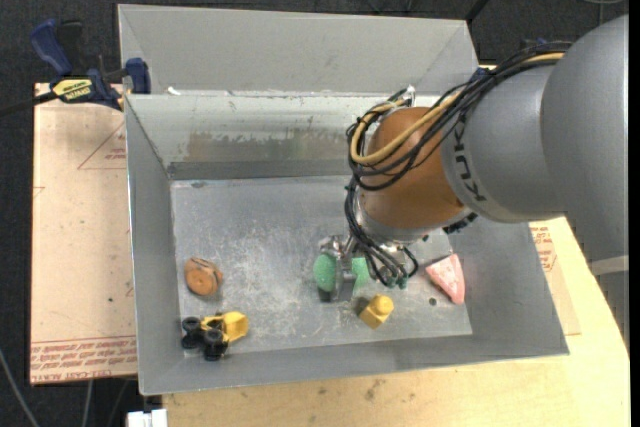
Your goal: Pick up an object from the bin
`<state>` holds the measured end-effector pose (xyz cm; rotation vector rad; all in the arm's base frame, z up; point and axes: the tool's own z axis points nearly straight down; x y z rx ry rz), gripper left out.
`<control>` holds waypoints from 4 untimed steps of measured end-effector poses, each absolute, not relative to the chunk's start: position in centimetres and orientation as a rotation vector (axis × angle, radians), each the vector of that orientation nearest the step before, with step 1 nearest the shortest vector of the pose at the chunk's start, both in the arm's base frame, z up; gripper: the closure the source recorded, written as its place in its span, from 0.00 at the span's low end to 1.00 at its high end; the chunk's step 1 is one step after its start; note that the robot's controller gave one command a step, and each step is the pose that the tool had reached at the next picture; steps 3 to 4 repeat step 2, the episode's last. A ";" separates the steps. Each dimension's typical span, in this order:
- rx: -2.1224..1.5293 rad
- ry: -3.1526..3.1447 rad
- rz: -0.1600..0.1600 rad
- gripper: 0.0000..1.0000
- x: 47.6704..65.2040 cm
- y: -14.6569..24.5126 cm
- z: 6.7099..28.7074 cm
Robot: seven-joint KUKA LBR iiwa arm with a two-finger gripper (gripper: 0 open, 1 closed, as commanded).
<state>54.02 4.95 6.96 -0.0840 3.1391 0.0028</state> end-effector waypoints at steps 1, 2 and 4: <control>-0.084 3.139 0.003 1.00 54.0 4.9 7.0; -0.048 3.136 0.003 1.00 53.8 6.6 23.5; -0.048 3.136 0.003 1.00 53.8 6.6 23.5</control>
Offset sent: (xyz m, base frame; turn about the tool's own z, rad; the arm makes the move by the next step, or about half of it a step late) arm -0.0041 0.0150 0.1642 0.0260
